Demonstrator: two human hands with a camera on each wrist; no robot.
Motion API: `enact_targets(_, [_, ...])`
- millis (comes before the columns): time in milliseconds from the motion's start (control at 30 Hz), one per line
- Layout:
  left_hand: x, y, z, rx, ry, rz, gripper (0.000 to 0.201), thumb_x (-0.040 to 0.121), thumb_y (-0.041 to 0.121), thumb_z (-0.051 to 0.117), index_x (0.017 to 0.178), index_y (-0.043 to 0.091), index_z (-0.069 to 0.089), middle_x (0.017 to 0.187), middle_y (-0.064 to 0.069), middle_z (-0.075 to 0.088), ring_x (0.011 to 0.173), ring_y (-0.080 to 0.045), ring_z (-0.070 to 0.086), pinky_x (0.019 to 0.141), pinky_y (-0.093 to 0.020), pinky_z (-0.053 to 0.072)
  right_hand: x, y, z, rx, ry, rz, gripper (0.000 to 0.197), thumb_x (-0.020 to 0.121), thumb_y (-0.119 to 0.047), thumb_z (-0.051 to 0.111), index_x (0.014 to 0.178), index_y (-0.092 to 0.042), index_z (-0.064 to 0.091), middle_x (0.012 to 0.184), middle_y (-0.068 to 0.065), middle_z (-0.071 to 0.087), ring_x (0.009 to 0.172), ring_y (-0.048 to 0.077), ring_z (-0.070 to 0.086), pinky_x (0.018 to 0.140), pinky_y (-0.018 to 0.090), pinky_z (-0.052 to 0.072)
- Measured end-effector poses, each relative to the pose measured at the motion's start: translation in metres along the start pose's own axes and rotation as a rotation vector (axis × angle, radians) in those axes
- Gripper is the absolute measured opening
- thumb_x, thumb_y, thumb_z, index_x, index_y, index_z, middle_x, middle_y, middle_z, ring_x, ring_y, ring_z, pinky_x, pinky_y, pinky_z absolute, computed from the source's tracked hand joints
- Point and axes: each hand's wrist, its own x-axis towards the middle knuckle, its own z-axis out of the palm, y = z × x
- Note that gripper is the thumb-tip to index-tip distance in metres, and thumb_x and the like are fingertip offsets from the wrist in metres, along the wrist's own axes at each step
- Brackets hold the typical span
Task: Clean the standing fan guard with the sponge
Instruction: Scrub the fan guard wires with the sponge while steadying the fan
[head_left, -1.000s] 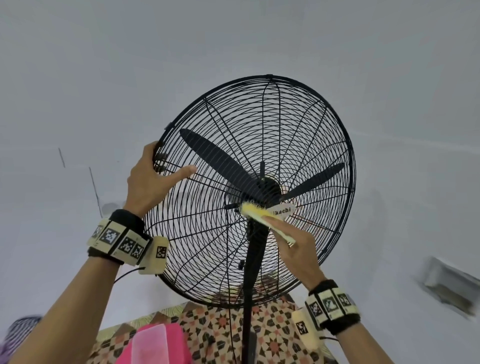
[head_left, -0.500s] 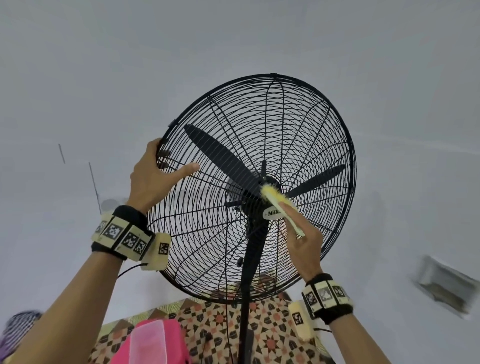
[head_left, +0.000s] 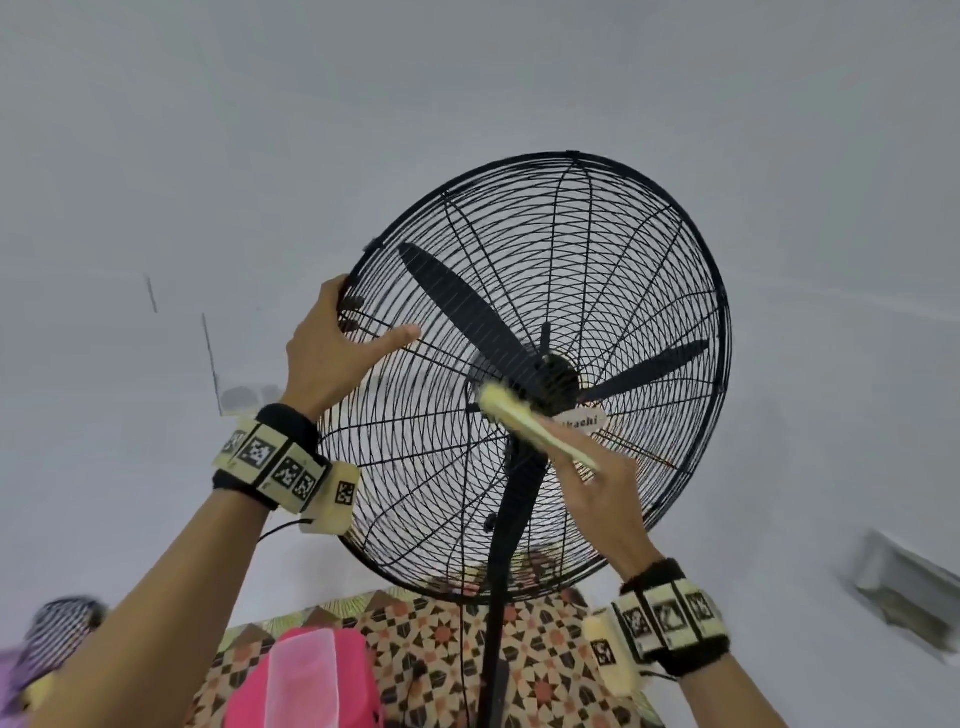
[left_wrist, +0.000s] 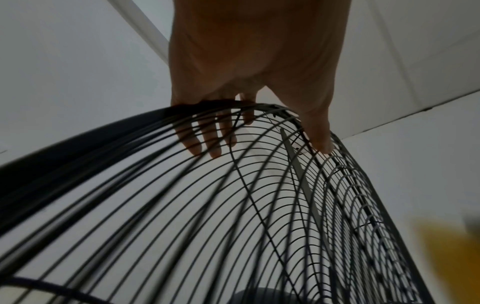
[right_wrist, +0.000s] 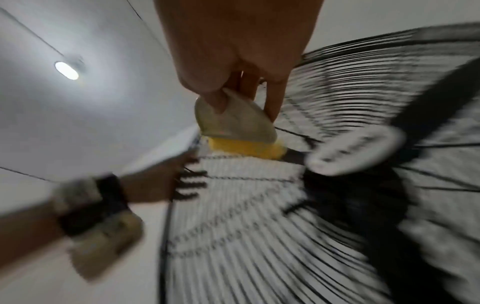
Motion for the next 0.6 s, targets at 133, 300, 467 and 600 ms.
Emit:
enact_targets(133, [-0.009, -0.014, 0.000, -0.055, -0.034, -0.014, 0.106, 0.064, 0.079, 0.083, 0.149, 0.031, 0.041, 0.135, 0.010, 0.061, 0.119, -0.015, 0.062, 0.104, -0.042, 0.051, 0.082, -0.085, 0.017, 0.004, -0.062, -0.096, 0.044, 0.104, -0.043, 0.053, 0.146, -0.031, 0.052, 0.119, 0.003, 0.071, 0.079, 0.010, 0.076, 0.050, 0.019, 0.058])
enact_targets(300, [-0.033, -0.040, -0.004, -0.170, -0.088, -0.098, 0.106, 0.067, 0.069, 0.088, 0.153, 0.028, 0.041, 0.140, 0.010, 0.058, 0.122, -0.013, 0.060, 0.106, -0.041, 0.051, 0.175, -0.147, 0.063, 0.025, -0.183, -0.254, 0.028, 0.103, -0.021, 0.063, 0.131, -0.015, 0.062, 0.112, 0.003, 0.074, 0.090, 0.010, 0.073, 0.073, 0.025, 0.063])
enact_targets(467, [-0.040, -0.054, -0.008, -0.230, -0.114, -0.160, 0.110, 0.060, 0.079, 0.085, 0.151, 0.030, 0.044, 0.138, 0.012, 0.061, 0.123, -0.011, 0.062, 0.107, -0.044, 0.052, 0.219, -0.176, 0.102, -0.141, -0.340, -0.297, 0.031, 0.103, -0.026, 0.060, 0.131, -0.014, 0.058, 0.110, 0.001, 0.073, 0.092, 0.012, 0.071, 0.086, 0.030, 0.060])
enact_targets(600, [-0.039, -0.052, -0.007, -0.209, -0.116, -0.151, 0.104, 0.064, 0.077, 0.085, 0.148, 0.030, 0.046, 0.133, 0.013, 0.064, 0.120, -0.010, 0.062, 0.106, -0.044, 0.053, 0.236, -0.187, 0.089, -0.413, -0.455, -0.244, 0.024, 0.094, -0.031, 0.066, 0.107, -0.012, 0.070, 0.101, 0.002, 0.072, 0.093, 0.020, 0.067, 0.089, 0.037, 0.056])
